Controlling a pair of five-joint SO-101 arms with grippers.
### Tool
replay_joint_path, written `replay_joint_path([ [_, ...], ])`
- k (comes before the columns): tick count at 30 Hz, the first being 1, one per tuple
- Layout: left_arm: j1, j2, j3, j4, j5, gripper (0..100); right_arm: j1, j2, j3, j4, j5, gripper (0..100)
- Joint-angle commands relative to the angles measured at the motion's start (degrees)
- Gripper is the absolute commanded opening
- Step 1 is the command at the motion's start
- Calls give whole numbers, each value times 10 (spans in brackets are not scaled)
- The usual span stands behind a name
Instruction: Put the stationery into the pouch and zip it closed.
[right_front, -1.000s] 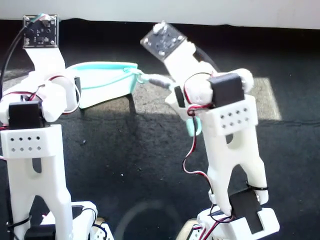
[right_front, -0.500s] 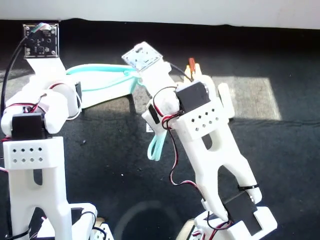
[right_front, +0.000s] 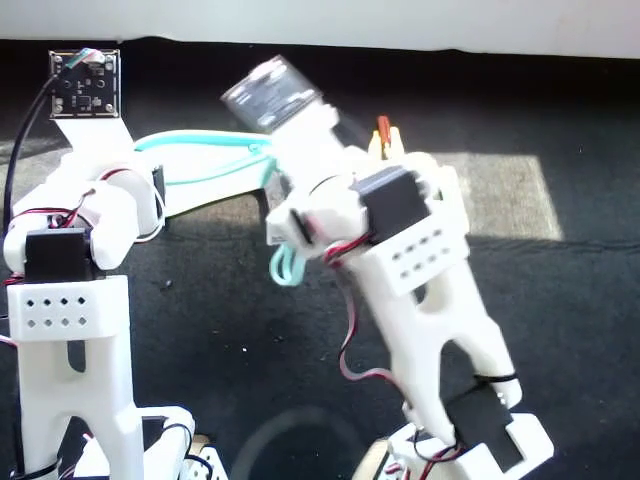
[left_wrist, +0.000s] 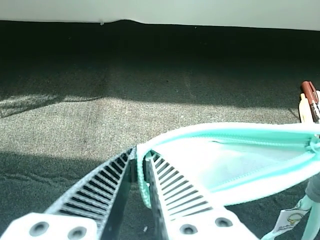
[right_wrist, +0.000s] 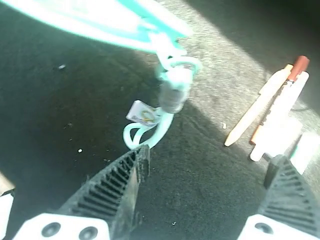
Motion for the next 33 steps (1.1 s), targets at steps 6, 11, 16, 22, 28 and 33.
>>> replay_joint_path([
  [6,12,3,15,-1,0,8,161,73,60,-142,-4,43],
  [11,12,3,15,3,0,8,160,225,70,-217,-4,233],
  [16,12,3,15,-1,0,8,172,374,-29,-249,-4,197],
  [22,11,3,15,2,0,8,186,530,-227,-246,-4,177],
  [28,8,3,15,1,-1,8,189,655,-390,-204,-2,177],
  [33,8,3,15,2,-1,8,194,734,-468,-181,-1,176],
])
